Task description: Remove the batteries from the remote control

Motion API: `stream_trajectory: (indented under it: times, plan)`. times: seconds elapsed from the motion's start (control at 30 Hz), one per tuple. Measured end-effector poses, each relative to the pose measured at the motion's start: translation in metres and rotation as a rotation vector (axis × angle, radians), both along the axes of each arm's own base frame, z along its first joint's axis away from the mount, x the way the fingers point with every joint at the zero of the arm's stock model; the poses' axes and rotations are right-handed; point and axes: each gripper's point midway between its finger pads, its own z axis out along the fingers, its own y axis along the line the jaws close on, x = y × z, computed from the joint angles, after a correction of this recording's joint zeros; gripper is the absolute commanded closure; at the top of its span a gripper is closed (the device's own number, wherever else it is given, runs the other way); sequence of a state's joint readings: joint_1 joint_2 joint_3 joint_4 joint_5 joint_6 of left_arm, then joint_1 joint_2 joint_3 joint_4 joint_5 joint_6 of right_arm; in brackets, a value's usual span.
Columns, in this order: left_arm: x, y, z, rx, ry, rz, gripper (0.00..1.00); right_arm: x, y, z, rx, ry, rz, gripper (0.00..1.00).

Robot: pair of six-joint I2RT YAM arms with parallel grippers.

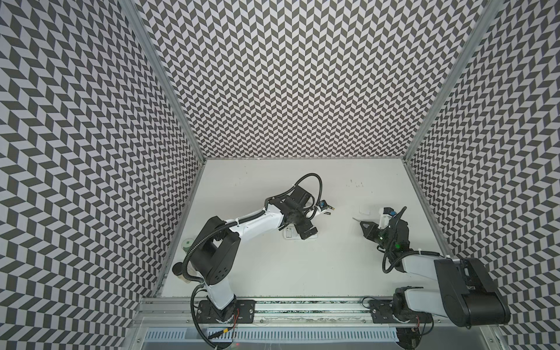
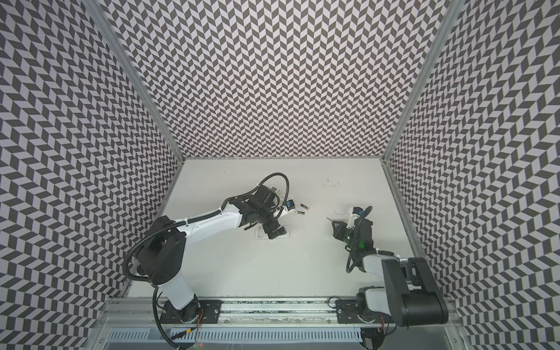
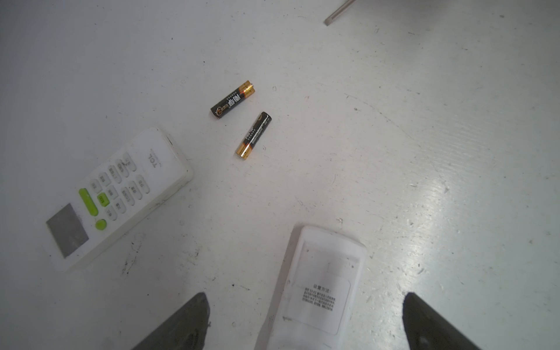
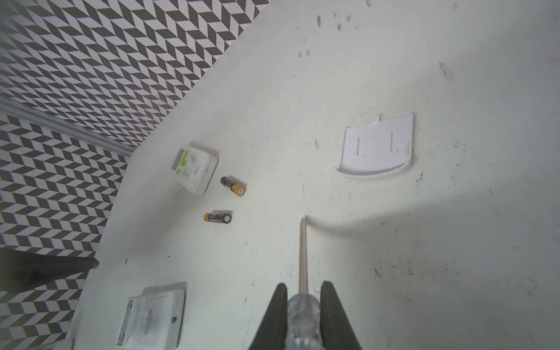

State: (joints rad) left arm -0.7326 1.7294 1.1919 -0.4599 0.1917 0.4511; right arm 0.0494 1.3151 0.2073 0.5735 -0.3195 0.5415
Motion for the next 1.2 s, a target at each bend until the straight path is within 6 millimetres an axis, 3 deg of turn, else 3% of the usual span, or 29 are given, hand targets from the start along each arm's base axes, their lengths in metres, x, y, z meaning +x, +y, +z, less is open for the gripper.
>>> stream_trajectory:
  times: [0.23,0.43,0.57,0.67,0.83,0.87,0.9,0.93,0.97,1.2]
  plan:
    - [0.009,0.022,0.014,-0.073,0.019,0.044,0.0,0.0,-0.001,0.007,-0.017,-0.012,0.004,0.64]
    - [0.005,0.034,-0.002,-0.034,0.02,0.037,0.0,-0.001,-0.003,0.013,-0.03,-0.023,-0.001,0.59]
    - [-0.002,0.036,-0.012,-0.007,0.014,-0.006,0.0,0.002,-0.003,0.029,-0.046,-0.058,0.007,0.55]
    - [-0.005,0.038,-0.021,0.021,-0.002,-0.031,0.0,0.008,-0.002,0.052,-0.057,-0.12,0.014,0.41]
    - [-0.008,0.048,-0.049,0.09,0.005,-0.047,0.0,0.011,-0.004,0.076,-0.073,-0.183,0.012,0.36]
    - [-0.008,0.05,-0.054,0.104,0.007,-0.047,0.0,0.012,-0.005,0.079,-0.079,-0.187,0.006,0.27]
    - [-0.007,0.051,-0.057,0.112,0.006,-0.049,0.0,0.012,-0.006,0.082,-0.085,-0.191,0.003,0.26]
    - [-0.007,0.053,-0.06,0.119,0.006,-0.048,0.0,0.012,-0.007,0.084,-0.088,-0.197,-0.003,0.07]
    - [-0.007,0.054,-0.062,0.123,0.008,-0.047,0.0,0.011,-0.008,0.086,-0.092,-0.203,-0.011,0.0]
    - [-0.002,0.056,-0.07,0.119,0.024,-0.039,0.04,0.008,-0.015,0.094,-0.126,-0.221,-0.036,0.01]
